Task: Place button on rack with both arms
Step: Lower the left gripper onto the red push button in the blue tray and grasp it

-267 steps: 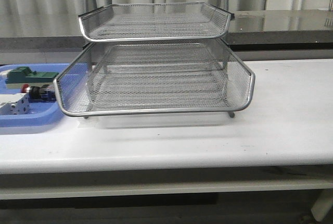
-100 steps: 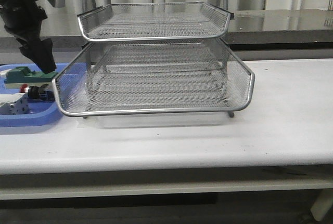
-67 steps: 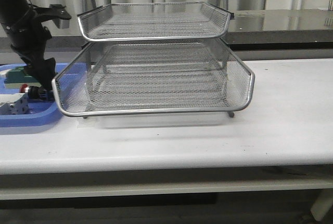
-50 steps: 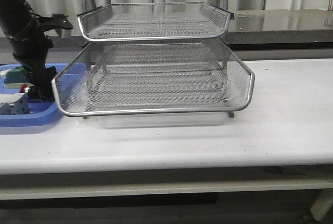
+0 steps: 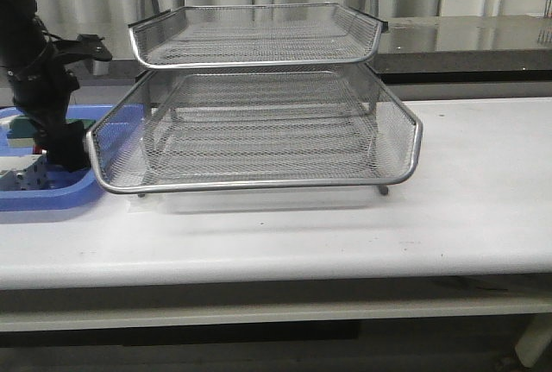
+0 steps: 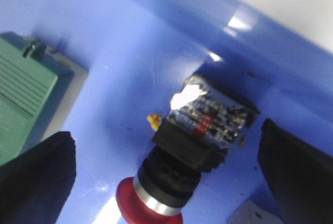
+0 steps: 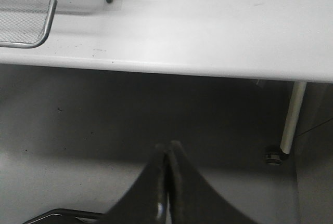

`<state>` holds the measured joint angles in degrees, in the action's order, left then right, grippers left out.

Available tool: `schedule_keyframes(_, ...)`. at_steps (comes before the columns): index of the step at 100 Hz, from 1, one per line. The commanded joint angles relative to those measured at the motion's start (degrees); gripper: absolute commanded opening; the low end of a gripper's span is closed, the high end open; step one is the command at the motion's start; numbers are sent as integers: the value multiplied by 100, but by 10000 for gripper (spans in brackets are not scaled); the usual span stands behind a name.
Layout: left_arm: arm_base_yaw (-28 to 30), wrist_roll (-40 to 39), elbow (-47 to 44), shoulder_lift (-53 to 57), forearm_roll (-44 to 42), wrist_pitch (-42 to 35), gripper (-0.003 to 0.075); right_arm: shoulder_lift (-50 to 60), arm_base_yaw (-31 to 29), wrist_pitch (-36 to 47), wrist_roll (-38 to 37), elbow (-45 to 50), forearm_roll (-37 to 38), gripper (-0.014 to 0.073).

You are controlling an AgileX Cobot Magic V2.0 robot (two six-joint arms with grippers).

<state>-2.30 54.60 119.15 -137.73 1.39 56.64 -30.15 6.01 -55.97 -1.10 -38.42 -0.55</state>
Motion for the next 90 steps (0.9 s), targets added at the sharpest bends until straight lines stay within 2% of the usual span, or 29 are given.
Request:
schedule_keyframes(1,28,-19,164,307,110,-145,672,-31,-30,286,13,-205,-3,-66)
schedule_keyframes(25,28,28,164,235,144,-145,660,-31,-30,286,13,-205,-3,-66)
schedule_keyframes(36,28,27,164,235,144,-145,620,-37,-30,286,13,-205,-3,-66)
schedule_keyframes(46,28,27,164,235,144,-145,543,-37,-30,286,13,-205,-3,-66)
schedule_keyframes(72,28,27,164,235,144,-141,260,-37,-30,286,13,-205,-3,-66)
schedule_keyframes(90,28,27,352,235,144,142,132,-37,-30,286,13,-205,-3,-66)
